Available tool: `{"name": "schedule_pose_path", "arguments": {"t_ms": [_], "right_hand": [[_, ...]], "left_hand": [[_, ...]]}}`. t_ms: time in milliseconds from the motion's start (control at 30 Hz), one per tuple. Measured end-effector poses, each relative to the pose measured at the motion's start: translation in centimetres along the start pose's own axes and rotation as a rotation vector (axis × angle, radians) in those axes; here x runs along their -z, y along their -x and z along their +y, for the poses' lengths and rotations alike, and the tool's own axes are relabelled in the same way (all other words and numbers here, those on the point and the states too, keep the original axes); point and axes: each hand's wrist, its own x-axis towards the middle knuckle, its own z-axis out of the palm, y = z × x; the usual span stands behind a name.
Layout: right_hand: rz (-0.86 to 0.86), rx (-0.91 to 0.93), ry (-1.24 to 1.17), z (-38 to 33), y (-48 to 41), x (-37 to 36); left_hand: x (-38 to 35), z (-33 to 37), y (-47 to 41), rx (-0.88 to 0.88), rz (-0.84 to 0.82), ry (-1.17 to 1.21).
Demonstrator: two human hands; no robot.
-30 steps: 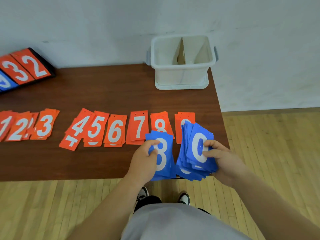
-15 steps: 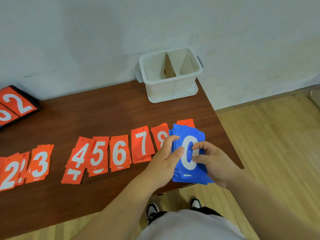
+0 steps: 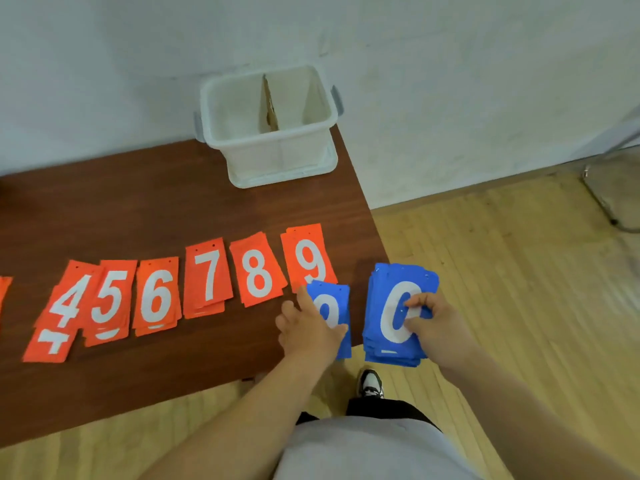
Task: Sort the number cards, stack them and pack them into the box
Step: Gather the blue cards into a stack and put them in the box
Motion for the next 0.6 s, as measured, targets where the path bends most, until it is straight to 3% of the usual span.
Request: {"name": "schedule_pose_path", "arguments": {"t_ms": [233,500,600], "right_hand": [[-0.115,0.032,0.129,-0.6,-4.0,3.7],[-0.203,0.053,0.148,-0.7,-4.6,4.5],[-0.198,0.034,0.128,-0.4,-4.7,5.3]], "left_hand": [[-4.3,1.2,1.6,0.034,0.131,0.110],[-4.7,2.2,2.1,-0.047,0.175,0.002],[-4.8,2.7,2.4,-0.072,0.122,0.075]]}}
